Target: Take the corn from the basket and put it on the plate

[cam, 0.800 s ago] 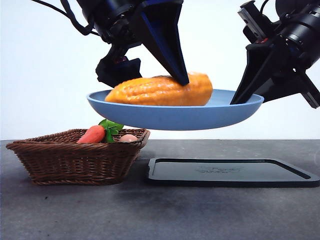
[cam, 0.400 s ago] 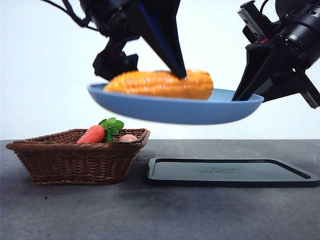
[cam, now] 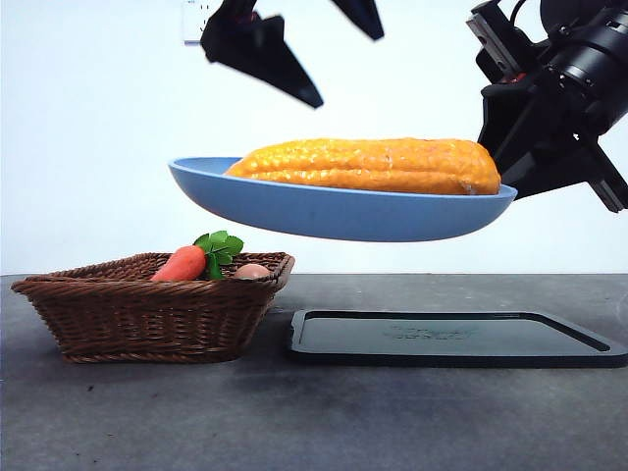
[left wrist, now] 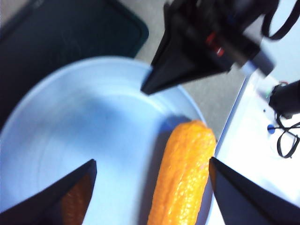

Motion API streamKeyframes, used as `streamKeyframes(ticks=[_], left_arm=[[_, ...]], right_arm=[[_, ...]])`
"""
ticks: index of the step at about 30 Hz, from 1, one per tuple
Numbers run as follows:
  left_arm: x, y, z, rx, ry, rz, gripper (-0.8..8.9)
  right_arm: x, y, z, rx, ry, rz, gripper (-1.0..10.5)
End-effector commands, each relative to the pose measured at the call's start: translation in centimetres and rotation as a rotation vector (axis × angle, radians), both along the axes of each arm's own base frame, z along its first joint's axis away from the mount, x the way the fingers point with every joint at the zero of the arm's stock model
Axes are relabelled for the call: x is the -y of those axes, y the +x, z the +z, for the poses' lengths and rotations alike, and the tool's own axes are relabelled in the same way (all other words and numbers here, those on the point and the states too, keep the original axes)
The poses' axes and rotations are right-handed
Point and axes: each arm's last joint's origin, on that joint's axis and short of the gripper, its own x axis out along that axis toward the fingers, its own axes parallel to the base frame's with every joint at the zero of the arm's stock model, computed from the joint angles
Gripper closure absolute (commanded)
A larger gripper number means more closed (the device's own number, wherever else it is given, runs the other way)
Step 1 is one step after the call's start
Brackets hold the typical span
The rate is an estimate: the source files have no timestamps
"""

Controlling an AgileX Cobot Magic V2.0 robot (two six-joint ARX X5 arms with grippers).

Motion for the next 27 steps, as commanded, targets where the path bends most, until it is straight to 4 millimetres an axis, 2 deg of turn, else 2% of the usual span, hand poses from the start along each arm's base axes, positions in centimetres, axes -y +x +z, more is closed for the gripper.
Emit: streamKeyframes(ticks=[1, 5, 11, 15, 21, 27], left_arm=[[0.2, 0.1, 1.6, 0.05, -0.036, -0.012, 4.23], [-0.1, 0.2, 3.1, 0.073, -0.057, -0.003, 4.23], [-0.3, 0.1, 4.1, 0.087, -0.07, -0.003, 4.23], [-0.3, 0.0, 4.2, 0.082, -0.066, -0.002, 4.23], [-0.3, 0.0, 4.2, 0.077, -0.067, 0.004, 4.23], [-0.3, 0.0, 4.2, 0.075, -0.068, 0.006, 4.23]], right_arm=[[0.0, 0.5, 0.4, 0.025, 0.005, 0.002, 9.4], [0.4, 0.7, 0.4, 0.037, -0.018, -0.029, 9.4], [2.1, 1.9, 0.3, 0.076, -0.022, -0.112, 9.4], [3.9, 4.2, -1.5, 0.04, -0.032, -0.19, 9.4], [5.5, 7.0, -4.0, -0.008, -0.042, -0.25, 9.4], [6.6, 9.7, -5.4, -0.044, -0.047, -0.288, 9.4]])
